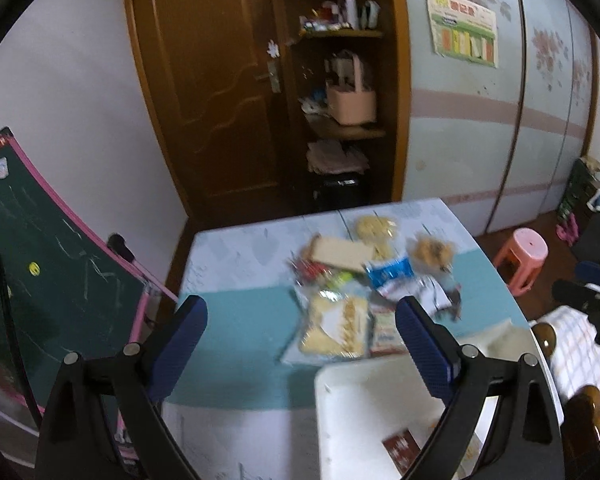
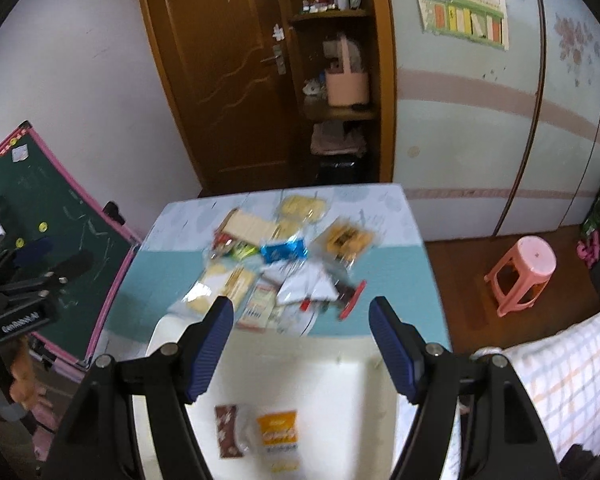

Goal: Organize snacks
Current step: 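Move both grippers back over the snack pile, then grasp the bread bag with the left gripper while the right grasps the white printed bag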

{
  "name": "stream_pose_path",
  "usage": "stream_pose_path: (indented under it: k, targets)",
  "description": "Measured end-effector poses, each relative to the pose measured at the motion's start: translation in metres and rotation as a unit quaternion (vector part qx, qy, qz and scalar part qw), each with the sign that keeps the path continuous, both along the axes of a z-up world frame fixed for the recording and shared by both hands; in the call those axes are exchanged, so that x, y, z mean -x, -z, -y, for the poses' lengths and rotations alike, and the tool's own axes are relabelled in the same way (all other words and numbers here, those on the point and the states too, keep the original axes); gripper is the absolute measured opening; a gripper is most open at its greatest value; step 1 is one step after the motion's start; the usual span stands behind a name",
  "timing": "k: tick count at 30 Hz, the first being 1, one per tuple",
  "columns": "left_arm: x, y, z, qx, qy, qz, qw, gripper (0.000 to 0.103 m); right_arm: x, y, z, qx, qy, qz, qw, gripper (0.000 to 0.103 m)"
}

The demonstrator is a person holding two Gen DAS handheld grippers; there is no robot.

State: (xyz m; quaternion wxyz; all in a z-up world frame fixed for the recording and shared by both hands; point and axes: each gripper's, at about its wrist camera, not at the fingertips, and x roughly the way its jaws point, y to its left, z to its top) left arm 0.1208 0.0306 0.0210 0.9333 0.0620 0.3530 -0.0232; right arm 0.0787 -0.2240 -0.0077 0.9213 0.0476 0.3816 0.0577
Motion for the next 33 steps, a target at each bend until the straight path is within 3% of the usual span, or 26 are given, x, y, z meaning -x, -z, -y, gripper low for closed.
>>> stream_pose_path:
  k: [8,14,18,23,28,33]
  targets:
    - [-0.044,-0.032,-0.007,-0.003,-0.003,0.018,0.9998,0.096,-0.041,-0.030,0.011,0.013,0.012,0.012,1.000,0.071]
    - [-0.080,-0.021,0.004,-0.011,0.004,-0.007,0.9999,0.099,-0.081,-0.040,0.012,0.007,0.015,0.006,1.000,0.071]
    - [-0.106,0.014,0.014,-0.027,0.020,-0.053,0.9980,0.099,-0.113,-0.019,0.006,0.005,0.006,-0.028,1.000,0.071]
    - [-0.142,0.083,0.018,-0.036,0.026,-0.146,0.9883,0.099,-0.152,0.037,-0.008,0.015,-0.001,-0.096,0.995,0.071]
    - [-0.165,0.151,0.002,0.020,0.024,-0.237,0.9710,0.099,-0.182,0.103,-0.018,-0.001,-0.006,-0.165,0.986,0.071]
    - [-0.182,0.202,-0.013,0.076,0.018,-0.304,0.9495,0.099,-0.199,0.146,-0.030,-0.005,-0.010,-0.208,0.978,0.071]
